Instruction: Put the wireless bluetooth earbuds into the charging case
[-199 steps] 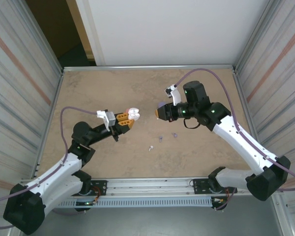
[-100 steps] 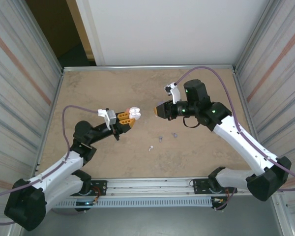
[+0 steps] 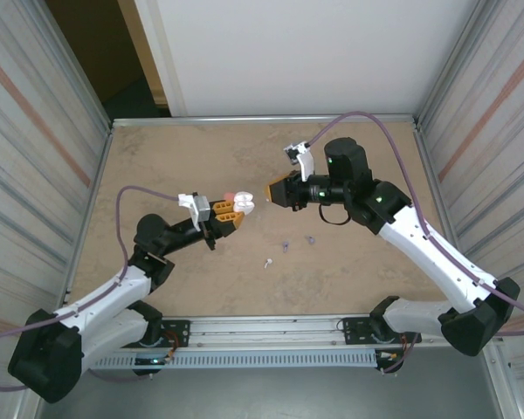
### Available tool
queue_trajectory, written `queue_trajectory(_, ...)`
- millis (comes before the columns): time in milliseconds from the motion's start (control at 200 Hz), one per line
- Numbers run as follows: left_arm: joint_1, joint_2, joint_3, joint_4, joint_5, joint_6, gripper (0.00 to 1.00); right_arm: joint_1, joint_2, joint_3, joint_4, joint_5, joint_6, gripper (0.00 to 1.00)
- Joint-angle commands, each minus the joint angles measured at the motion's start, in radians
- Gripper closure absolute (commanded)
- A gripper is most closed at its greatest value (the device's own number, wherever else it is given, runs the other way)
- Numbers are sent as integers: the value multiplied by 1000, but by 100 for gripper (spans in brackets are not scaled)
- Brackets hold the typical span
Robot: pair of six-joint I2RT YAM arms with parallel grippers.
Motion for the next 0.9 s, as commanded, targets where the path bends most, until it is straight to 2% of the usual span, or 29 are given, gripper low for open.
queue_trajectory(0, -8, 6, 18, 63, 12, -18, 100, 15, 4, 41, 57, 2, -29, 78)
queue_trajectory(897, -51, 54, 47, 143, 15, -59, 100, 87, 13, -1, 196, 30, -42, 78)
